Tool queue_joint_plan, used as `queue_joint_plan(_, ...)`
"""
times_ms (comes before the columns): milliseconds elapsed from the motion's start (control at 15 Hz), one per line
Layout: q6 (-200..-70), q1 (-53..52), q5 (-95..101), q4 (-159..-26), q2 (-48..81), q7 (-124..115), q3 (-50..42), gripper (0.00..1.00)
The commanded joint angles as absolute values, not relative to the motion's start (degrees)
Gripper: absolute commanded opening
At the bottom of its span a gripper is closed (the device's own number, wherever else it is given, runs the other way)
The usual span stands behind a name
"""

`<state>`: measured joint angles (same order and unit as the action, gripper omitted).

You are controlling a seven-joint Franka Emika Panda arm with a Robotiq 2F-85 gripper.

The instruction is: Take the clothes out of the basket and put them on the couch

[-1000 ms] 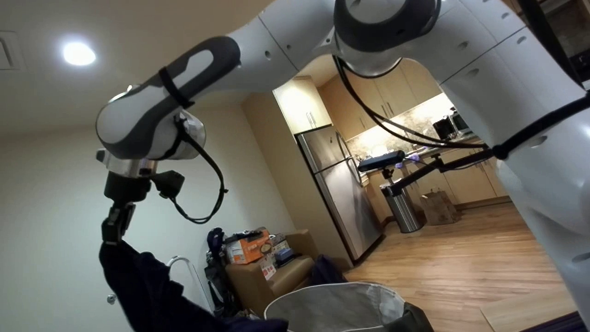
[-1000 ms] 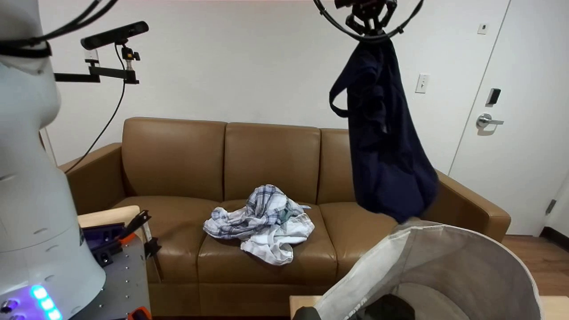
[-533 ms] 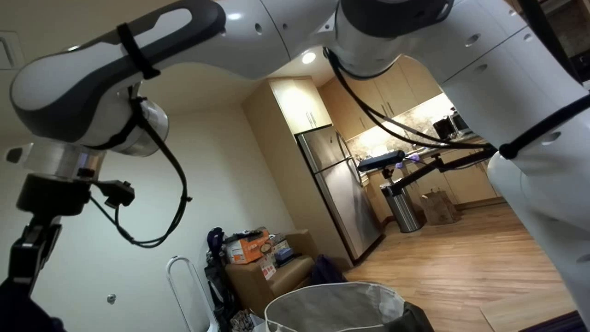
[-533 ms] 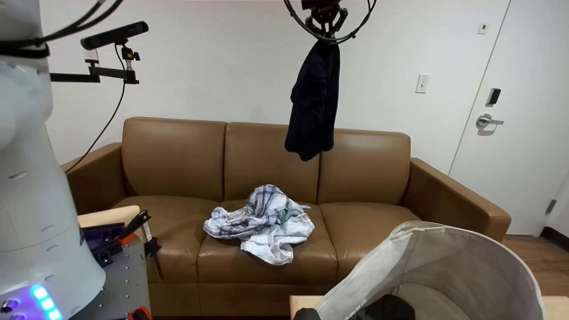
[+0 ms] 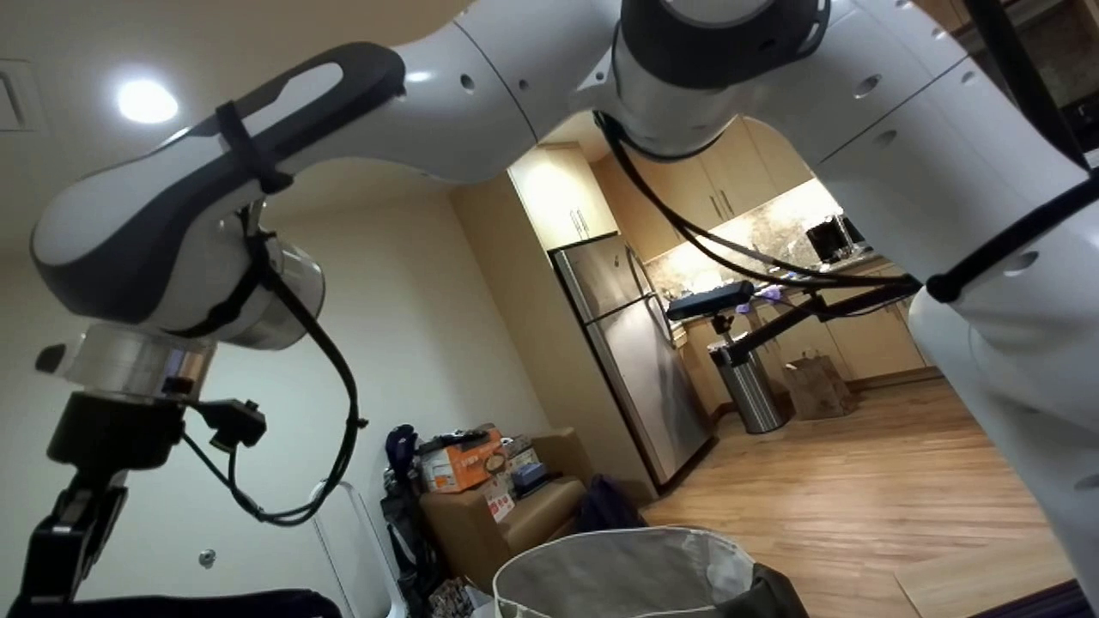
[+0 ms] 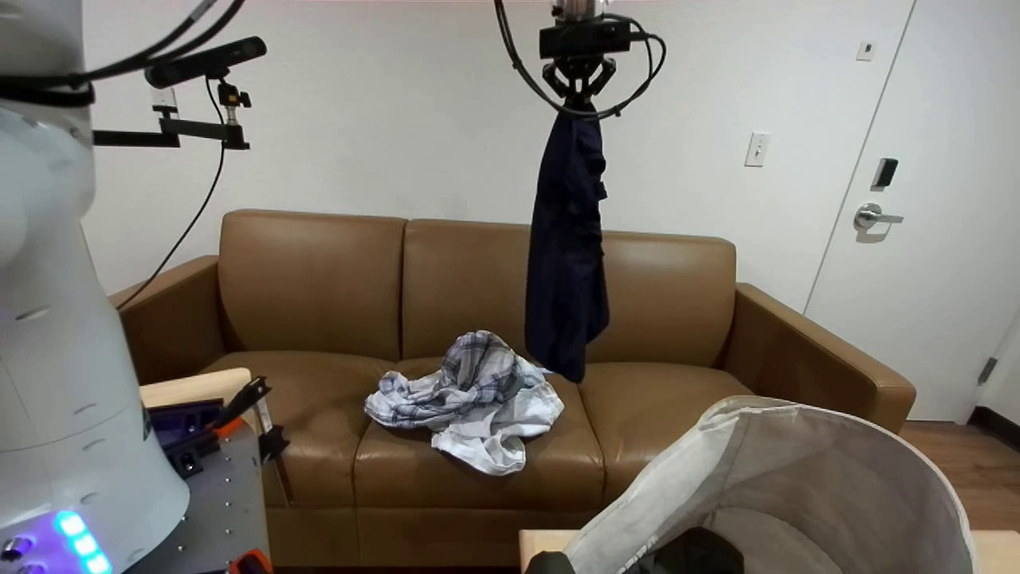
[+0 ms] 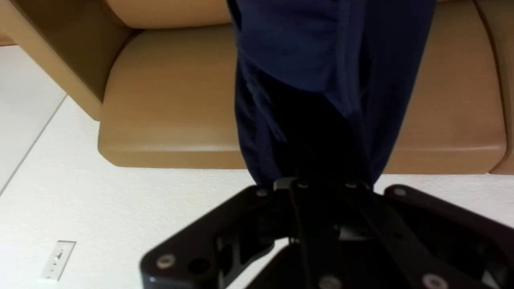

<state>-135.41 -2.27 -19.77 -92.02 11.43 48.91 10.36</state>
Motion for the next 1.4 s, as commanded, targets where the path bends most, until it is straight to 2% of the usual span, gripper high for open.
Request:
queue_joint_plan(0, -142.59, -2.10, -32.82, -100.04, 12.82, 59.93, 14.79, 0.05)
queue_joint_plan(200, -144.85, -3.51, -39.84, -104.88, 16.57, 68.85, 19.05, 0.05)
queue_joint_plan(467, -140.93, -6.50, -37.26, -109.82, 21.43, 68.07, 20.52, 0.04)
queue_joint_plan(600, -142.00, -6.96, -37.04, -109.43, 21.81, 66.26, 20.42, 0.04)
queue_joint_plan(667, -142.31, -7.26, -36.97, -109.82, 22.78, 66.25, 20.70, 0.08)
queue_joint_plan(867, -142.41, -7.20, -36.94, -109.38, 22.94, 66.22, 20.53, 0.08)
queue_joint_plan(933, -142.40, -7.16, -36.94, -109.22, 22.82, 66.21, 20.45, 0.05)
queue_joint_plan(1333, -140.88, -20.03, -17.97, -107.23, 28.35, 36.20, 8.56, 0.04)
